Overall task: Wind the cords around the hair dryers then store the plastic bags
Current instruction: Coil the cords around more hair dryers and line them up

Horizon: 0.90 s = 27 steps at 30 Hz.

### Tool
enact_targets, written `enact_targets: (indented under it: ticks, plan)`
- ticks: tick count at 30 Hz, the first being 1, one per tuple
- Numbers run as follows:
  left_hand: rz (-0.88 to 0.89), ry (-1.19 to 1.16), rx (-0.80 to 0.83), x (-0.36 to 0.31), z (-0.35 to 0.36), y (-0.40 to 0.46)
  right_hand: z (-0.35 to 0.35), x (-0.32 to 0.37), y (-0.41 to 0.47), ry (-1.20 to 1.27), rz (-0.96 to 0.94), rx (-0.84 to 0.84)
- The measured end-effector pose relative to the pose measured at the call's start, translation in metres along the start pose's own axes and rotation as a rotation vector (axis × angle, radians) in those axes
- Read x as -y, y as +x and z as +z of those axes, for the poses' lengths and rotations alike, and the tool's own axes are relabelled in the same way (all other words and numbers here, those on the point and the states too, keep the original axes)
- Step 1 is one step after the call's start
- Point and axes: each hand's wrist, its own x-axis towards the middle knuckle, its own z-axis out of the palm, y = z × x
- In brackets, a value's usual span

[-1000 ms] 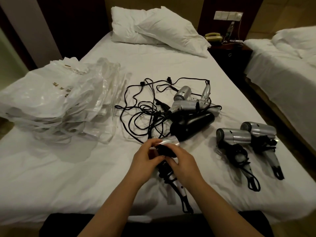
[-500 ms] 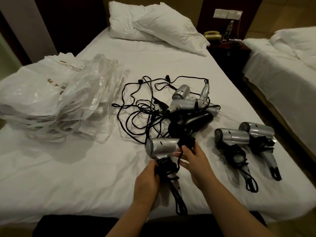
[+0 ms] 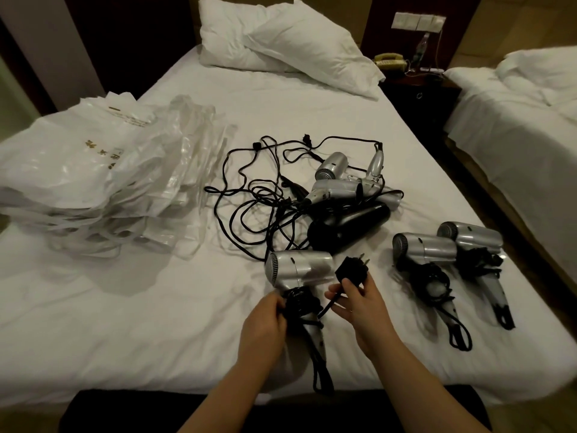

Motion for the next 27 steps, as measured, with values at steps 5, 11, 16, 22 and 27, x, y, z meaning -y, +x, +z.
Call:
enact_targets:
  ticks: [5, 11, 16, 22, 27]
  plan:
    - [-0.472, -0.414, 0.008, -0.016, 0.001, -0.016, -0.001, -0.011, -0.002, 0.119, 0.097, -0.042]
    - [-0.453, -0.635, 0.036, -0.011, 0.001, -0.022, -0.002, -0.015, -0.003, 0.239, 0.145, -0.085]
    - [-0.071, -0.169, -0.003, -0.007, -0.008, -0.016, 0.002, -0.016, -0.006, 0.129, 0.098, -0.053]
    - [0.179, 0.071, 0.069, -0.011, -0.022, 0.006, 0.009, -0.011, -0.004, 0.034, 0.055, 0.002]
    - [-0.115, -0.349, 0.221, -0.003, -0.037, 0.023, 0.009, -0.009, -0.002, 0.110, 0.105, -0.008]
